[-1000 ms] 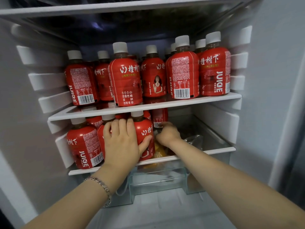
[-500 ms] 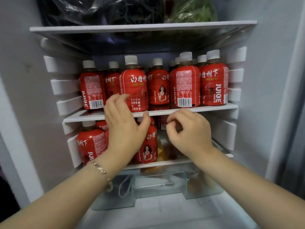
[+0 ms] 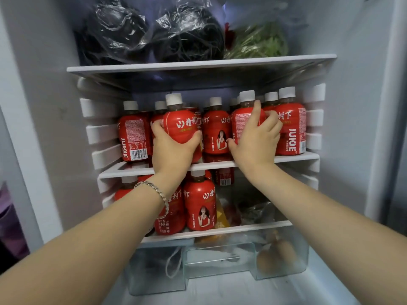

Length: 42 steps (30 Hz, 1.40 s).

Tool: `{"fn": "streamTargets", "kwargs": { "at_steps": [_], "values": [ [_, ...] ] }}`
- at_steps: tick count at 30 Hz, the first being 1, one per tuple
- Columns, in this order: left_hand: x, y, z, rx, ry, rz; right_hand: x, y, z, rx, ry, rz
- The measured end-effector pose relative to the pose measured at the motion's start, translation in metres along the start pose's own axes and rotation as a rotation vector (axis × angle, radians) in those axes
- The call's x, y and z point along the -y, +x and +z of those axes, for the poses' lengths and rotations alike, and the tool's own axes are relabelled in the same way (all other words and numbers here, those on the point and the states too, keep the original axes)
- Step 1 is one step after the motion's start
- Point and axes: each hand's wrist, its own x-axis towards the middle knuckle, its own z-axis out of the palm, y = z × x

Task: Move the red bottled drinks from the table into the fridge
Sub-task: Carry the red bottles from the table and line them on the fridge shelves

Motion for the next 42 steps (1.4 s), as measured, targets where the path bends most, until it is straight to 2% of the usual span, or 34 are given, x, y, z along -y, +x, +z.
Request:
{"fn": "streamTargets", "kwargs": {
  "at_steps": [5,8,12,16,21,24,29,42],
  "values": [
    [-0.005,-0.030,-0.016,-0.099,-0.312,0.178,-0.006,-0.002,0.003,-0.006,0.513,0.031],
    [-0.010,-0.052,-0.025,-0.053,-0.384,0.239,-0.008,-0.014,-0.005,-0.127,0.765,0.060],
    [-0.005,-0.077,-0.027,0.065,-0.396,0.280,-0.017,-0.049,-0.025,-0.241,0.966,0.050],
    [0.009,-0.102,-0.018,0.152,-0.388,0.213,-0.041,-0.094,-0.024,-0.262,0.918,0.024],
    [0.027,-0.123,-0.005,0.239,-0.348,0.159,-0.083,-0.120,0.003,-0.074,0.851,0.127],
    [0.031,-0.126,0.000,0.256,-0.318,0.145,-0.090,-0.117,0.016,0.008,0.779,0.167],
    [0.039,-0.122,0.004,0.287,-0.253,0.117,-0.087,-0.110,0.022,0.155,0.775,0.089],
    [0.042,-0.128,0.006,0.270,-0.243,0.108,-0.084,-0.087,0.036,0.346,0.596,0.112]
  ]
}}
